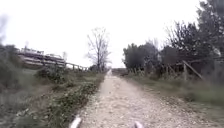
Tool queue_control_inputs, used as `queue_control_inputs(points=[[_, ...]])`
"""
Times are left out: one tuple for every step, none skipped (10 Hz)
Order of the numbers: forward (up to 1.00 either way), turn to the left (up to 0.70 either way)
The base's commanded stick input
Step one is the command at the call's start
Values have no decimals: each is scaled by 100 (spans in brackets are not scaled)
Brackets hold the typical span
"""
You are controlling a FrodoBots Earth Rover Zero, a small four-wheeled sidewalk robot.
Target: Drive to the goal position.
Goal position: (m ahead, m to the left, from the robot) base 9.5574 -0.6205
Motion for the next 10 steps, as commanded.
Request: queue_control_inputs(points=[[50,0],[50,0],[50,0],[50,0],[50,0],[50,0],[50,0],[50,0],[50,0],[50,0]])
